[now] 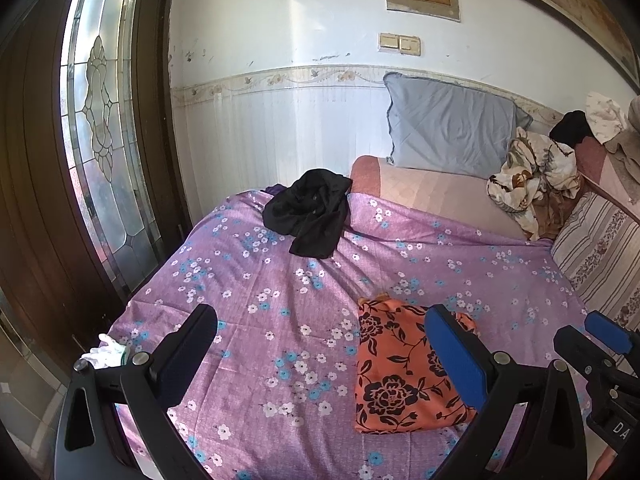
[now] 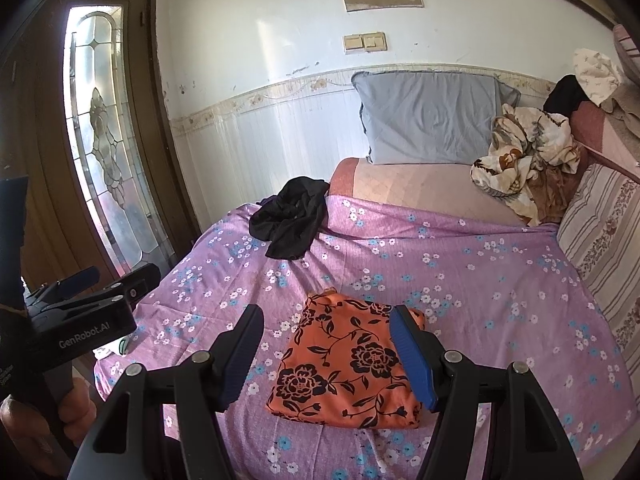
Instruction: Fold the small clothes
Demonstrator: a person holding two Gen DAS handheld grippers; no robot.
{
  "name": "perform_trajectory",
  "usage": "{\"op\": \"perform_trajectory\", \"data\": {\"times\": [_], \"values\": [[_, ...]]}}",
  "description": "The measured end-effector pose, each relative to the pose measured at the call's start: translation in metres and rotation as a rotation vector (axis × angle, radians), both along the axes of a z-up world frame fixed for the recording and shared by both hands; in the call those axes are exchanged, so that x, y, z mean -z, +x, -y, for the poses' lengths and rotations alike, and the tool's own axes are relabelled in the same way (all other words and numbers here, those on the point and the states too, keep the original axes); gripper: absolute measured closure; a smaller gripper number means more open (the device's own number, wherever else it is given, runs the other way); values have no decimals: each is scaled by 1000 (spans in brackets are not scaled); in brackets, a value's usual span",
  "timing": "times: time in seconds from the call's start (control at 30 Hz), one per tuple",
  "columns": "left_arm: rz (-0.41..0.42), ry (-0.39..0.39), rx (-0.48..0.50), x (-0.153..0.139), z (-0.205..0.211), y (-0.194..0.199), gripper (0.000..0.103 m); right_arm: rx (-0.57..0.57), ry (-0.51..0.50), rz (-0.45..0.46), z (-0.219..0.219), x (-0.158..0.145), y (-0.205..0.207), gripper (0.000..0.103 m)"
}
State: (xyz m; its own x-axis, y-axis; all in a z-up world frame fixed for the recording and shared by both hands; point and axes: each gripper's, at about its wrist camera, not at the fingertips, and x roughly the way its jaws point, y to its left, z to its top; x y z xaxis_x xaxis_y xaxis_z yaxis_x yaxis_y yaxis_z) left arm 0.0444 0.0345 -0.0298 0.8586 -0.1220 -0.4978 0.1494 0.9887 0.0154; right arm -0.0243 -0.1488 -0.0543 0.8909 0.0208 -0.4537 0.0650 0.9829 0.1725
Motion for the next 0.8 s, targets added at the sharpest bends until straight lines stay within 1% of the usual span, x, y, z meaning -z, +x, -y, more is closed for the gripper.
{"op": "perform_trajectory", "data": {"times": [0.37, 0.8], "values": [[-29, -14, -5, 11, -9, 12, 0, -15, -14, -31, -12, 8, 13, 34], [-57, -7, -28, 27, -16, 33, 0, -27, -14, -62, -21, 19, 37, 34]]}}
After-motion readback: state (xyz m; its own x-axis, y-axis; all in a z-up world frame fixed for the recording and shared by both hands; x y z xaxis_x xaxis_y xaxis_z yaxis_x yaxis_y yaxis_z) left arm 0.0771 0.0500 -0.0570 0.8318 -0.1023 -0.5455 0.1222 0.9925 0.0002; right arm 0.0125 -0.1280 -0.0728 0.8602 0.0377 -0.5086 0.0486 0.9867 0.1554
